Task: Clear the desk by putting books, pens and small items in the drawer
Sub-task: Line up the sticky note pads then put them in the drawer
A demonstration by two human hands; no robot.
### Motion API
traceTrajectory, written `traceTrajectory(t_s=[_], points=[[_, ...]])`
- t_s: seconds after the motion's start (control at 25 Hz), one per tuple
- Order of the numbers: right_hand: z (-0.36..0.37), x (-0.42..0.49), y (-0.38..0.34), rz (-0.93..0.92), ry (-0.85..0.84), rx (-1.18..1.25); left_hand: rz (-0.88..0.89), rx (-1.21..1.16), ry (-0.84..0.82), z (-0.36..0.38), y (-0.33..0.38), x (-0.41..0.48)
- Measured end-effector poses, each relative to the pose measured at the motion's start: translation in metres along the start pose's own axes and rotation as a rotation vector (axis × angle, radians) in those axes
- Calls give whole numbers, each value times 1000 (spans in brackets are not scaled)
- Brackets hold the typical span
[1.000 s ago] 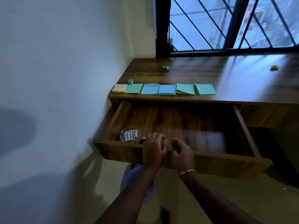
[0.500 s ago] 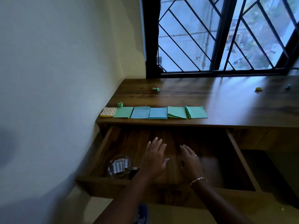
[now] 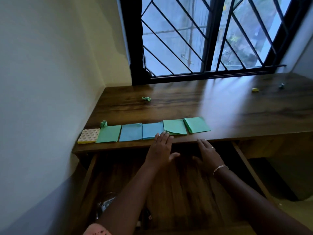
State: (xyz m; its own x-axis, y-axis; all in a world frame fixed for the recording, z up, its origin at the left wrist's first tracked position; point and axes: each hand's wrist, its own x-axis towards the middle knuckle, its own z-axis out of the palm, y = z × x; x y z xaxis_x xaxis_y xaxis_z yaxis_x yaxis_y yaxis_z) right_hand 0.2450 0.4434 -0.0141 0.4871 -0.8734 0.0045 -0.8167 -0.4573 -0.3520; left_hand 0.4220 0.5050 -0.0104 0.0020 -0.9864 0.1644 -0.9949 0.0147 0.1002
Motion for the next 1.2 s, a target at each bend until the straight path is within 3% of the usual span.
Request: traceTrajectory(t_s=[0.24, 0.68, 1.04, 1.2], points=[[-8, 45, 32, -98, -149, -260, 40, 59, -111, 16, 13, 48], [-3, 112, 48, -208, -256, -322, -108, 153, -340, 37, 21, 89], [12, 78, 57, -190, -109, -333, -49, 162, -125, 27, 38, 73], [7, 86, 63, -290, -11, -456, -25, 165, -99, 21, 41, 73]])
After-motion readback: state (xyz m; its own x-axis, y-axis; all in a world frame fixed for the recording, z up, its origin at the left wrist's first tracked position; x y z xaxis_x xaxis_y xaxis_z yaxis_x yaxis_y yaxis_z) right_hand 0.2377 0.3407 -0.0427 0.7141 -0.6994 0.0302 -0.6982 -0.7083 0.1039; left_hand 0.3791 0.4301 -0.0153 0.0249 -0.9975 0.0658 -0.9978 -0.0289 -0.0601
